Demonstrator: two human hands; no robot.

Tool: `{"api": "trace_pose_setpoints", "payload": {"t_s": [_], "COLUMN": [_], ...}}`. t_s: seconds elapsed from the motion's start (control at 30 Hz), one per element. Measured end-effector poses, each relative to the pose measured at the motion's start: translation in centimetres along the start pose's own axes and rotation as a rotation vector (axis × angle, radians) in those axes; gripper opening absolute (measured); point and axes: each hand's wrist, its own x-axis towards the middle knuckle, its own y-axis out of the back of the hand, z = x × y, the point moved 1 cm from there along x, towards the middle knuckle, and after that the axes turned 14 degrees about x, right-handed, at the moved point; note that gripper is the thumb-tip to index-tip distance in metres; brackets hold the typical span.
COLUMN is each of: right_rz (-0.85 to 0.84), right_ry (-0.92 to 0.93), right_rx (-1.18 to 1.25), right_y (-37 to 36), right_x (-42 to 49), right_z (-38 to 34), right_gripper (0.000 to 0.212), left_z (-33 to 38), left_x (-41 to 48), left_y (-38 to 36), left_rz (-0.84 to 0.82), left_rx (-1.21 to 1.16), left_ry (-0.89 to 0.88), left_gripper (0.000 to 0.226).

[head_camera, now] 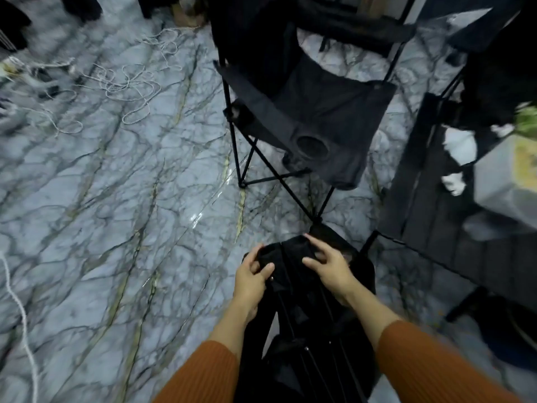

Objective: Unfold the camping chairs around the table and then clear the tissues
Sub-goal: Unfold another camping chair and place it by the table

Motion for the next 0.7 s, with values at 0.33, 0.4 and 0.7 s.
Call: {"api": "trace_pose_setpoints", "payload": {"t_s": [0.33, 0.4, 0.7], "right_rz": [0.3, 0.396, 0.78], "right_ry": [0.093, 0.138, 0.338], "right_rx": [0.107, 0.12, 0.255], "right_y": [6.7, 10.0, 23.4], "right_x": [-23.2, -27.5, -47.4], "right_z": [-11.6, -13.9, -19.0], "right_gripper": [0.047, 0.049, 0.046], "left_z": [12.6, 16.0, 31.8], "left_x": [-20.8, -23.5, -32.7], "left_y": [-5.0, -6.4, -4.5], "left_rz": [-0.155, -0.224, -0.319], "left_rx": [0.344, 0.414, 0.726], "left_ry": [-0.167, -0.247, -0.71], "left_gripper": [0.038, 0.036, 0.041]}}
